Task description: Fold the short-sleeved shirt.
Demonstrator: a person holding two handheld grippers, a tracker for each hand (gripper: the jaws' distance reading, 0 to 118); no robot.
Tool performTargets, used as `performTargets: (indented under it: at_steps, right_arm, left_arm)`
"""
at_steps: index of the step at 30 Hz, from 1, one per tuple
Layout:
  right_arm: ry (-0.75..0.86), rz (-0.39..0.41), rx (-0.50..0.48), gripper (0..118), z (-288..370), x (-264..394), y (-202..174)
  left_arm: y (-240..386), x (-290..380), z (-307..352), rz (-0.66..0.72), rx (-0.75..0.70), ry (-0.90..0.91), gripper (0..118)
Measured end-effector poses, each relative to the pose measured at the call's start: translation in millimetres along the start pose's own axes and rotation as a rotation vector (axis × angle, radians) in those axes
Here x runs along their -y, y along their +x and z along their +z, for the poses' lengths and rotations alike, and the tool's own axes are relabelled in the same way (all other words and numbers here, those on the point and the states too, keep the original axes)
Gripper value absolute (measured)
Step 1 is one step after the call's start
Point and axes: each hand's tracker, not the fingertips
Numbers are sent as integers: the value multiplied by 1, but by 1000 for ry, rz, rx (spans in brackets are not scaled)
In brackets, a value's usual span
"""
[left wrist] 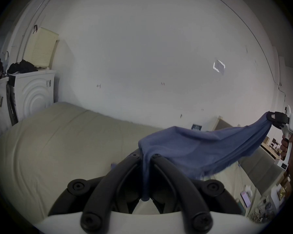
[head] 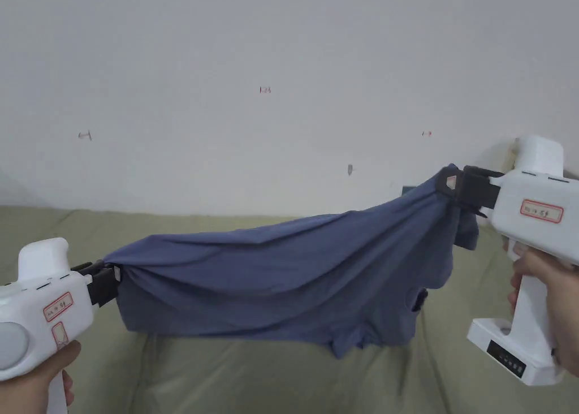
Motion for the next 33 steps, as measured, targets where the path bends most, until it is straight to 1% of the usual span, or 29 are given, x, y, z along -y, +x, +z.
performTargets:
  at_steps: [1, 2, 4, 6, 7, 8, 10, 12, 13, 14, 15, 16, 17, 18, 19, 20, 21, 22, 23, 24, 25, 27, 28, 29, 30, 31, 32, 33]
  right_arm:
    - [-49, 27, 29, 1, 17, 18, -3]
    - [-79, 28, 58, 1, 36, 41, -5]
    - [-169, 16, 73, 1, 69, 91, -7]
    - [-264, 7, 116, 1, 95, 149, -6]
    - [-312, -13, 130, 1, 107, 178, -5]
    - [-355, -32, 143, 1, 111, 210, 4]
    - [-472, -37, 187, 1, 121, 264, 10]
    - [-594, -28, 248, 1, 125, 313, 17]
    - [-634, -35, 259, 1, 125, 330, 21]
    - [-663, -22, 271, 2, 124, 341, 24]
    - [-646, -10, 273, 3, 126, 345, 27]
    - [-632, -6, 271, 20, 130, 346, 29]
    - [-623, -6, 270, 55, 134, 341, 28]
    - [-612, -18, 257, 95, 141, 335, 24]
    - [-554, -37, 220, 118, 154, 326, 16]
    - [-457, -42, 188, 118, 175, 314, 6]
    - [-411, -55, 163, 118, 189, 306, -6]
    - [-382, -52, 159, 118, 202, 299, -20]
    - [-338, -56, 144, 118, 216, 294, -33]
    - [-299, -58, 119, 118, 233, 291, -47]
    - [-278, -47, 111, 118, 242, 291, -59]
    - [-282, -36, 141, 118, 255, 299, -85]
    - [-294, -42, 144, 115, 258, 304, -92]
    - [-313, -62, 113, 94, 262, 310, -97]
    - [-306, -96, 71, 39, 266, 316, -102]
    - [-303, -77, 100, 0, 263, 321, -108]
    - [-316, -4, 192, 0, 260, 328, -118]
    - [-314, -14, 179, 0, 257, 333, -123]
  left_arm:
    - [-2, 15, 13, 6, -7, -35, 6]
    - [-4, 35, 28, 6, -19, -77, 6]
    - [-9, 75, 52, -6, -27, -156, 6]
    - [-13, 120, 71, -17, -48, -253, 6]
    - [-16, 141, 77, -25, -50, -313, 6]
    - [-18, 164, 81, -38, -57, -381, 6]
    - [-24, 201, 85, -25, -83, -473, 6]
    - [-38, 235, 80, -4, -93, -532, 6]
    - [-40, 242, 79, -11, -90, -531, 6]
    - [-40, 247, 79, -21, -89, -529, 7]
    - [-37, 249, 84, -41, -94, -530, 17]
    - [-37, 247, 88, -65, -99, -509, 59]
    - [-35, 243, 94, -85, -96, -499, 103]
    - [-34, 234, 116, -149, -97, -458, 118]
    - [-27, 231, 125, -186, -52, -351, 113]
    - [-23, 228, 143, -195, -69, -348, 116]
    - [-19, 226, 160, -220, -72, -325, 118]
    - [-14, 225, 176, -243, -62, -304, 118]
    - [-2, 216, 207, -259, -47, -282, 118]
    - [3, 217, 224, -262, -53, -283, 118]
    - [8, 219, 236, -254, -63, -276, 118]
    - [12, 221, 252, -229, -84, -282, 118]
    - [11, 224, 255, -199, -94, -314, 109]
    - [11, 229, 257, -134, -76, -348, 78]
    - [9, 234, 255, -107, -98, -356, 28]
    - [7, 238, 250, -115, -141, -357, 3]
    - [4, 245, 248, -109, -202, -356, 3]
    - [-2, 246, 242, -114, -134, -352, 3]
